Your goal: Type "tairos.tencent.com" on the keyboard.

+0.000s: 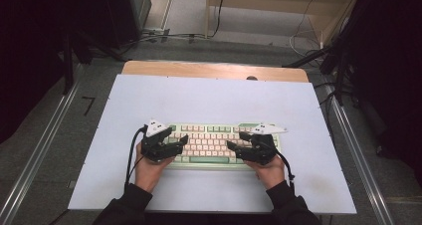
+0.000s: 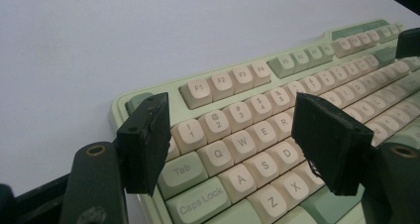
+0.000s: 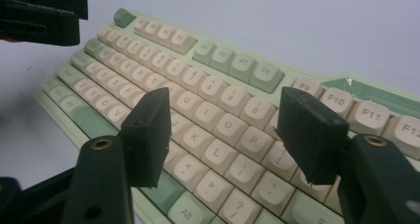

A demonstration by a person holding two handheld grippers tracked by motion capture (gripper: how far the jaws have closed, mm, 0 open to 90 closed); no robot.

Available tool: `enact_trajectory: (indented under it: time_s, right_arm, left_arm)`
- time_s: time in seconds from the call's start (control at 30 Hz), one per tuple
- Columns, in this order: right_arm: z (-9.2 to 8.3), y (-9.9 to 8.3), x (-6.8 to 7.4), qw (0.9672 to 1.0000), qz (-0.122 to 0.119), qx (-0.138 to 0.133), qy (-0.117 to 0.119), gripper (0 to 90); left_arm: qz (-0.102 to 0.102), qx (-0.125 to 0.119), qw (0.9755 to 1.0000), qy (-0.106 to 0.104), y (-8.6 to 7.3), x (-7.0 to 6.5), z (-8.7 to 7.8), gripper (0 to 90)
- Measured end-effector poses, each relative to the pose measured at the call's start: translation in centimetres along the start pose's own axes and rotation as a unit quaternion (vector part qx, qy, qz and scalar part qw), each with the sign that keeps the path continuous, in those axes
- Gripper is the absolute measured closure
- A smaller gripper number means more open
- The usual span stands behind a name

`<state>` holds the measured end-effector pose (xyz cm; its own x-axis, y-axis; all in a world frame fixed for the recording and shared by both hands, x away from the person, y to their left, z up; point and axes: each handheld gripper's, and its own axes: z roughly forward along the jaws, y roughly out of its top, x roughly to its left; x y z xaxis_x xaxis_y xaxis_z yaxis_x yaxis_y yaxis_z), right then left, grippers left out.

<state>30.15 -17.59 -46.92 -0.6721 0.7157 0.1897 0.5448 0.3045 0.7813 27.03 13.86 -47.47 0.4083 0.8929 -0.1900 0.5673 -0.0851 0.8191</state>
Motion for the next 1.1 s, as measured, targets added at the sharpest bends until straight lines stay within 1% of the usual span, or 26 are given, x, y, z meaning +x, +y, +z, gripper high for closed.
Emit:
enact_trajectory:
  time_s: [0.13, 0.23, 0.33, 0.4, 0.47, 0.63, 0.83, 1.1]
  right_arm:
    - [0.2, 0.1, 0.3, 0.9999, -0.009, -0.001, 0.006, 46.8]
    - [0.4, 0.1, 0.5, 0.9997, -0.019, -0.002, 0.015, 58.2]
    - [0.7, 0.1, 0.9, 0.9992, -0.034, 0.005, 0.022, 73.4]
    - [0.9, 0.0, 1.2, 0.9986, -0.043, 0.01, 0.029, 81.7]
    - [1.1, 0.0, 1.6, 0.9981, -0.051, 0.014, 0.032, 87.4]
    - [1.7, -0.2, 2.2, 0.9967, -0.065, 0.025, 0.041, 87.6]
    - [2.0, -0.3, 2.5, 0.9962, -0.067, 0.031, 0.046, 87.6]
    - [2.6, -0.3, 2.8, 0.9953, -0.073, 0.038, 0.052, 87.6]
  left_arm:
    - [-0.003, -0.001, 1.0, 0.003, -0.2, 0.1, -0.2, 32.2]
    - [-0.004, -0.002, 1.0, 0.005, -0.3, 0.2, -0.4, 32.3]
    - [-0.006, -0.001, 1.0, 0.007, -0.4, 0.2, -0.5, 32.5]
    - [-0.005, 0.0, 1.0, 0.007, -0.4, 0.3, -0.5, 32.6]
    - [-0.006, 0.0, 1.0, 0.007, -0.5, 0.3, -0.6, 32.6]
    - [-0.007, 0.001, 0.9999, 0.008, -0.6, 0.4, -0.7, 32.7]
    - [-0.008, 0.002, 0.9999, 0.007, -0.6, 0.3, -0.7, 32.7]
    - [-0.011, -0.001, 0.9999, 0.012, -0.8, 0.5, -1.2, 32.8]
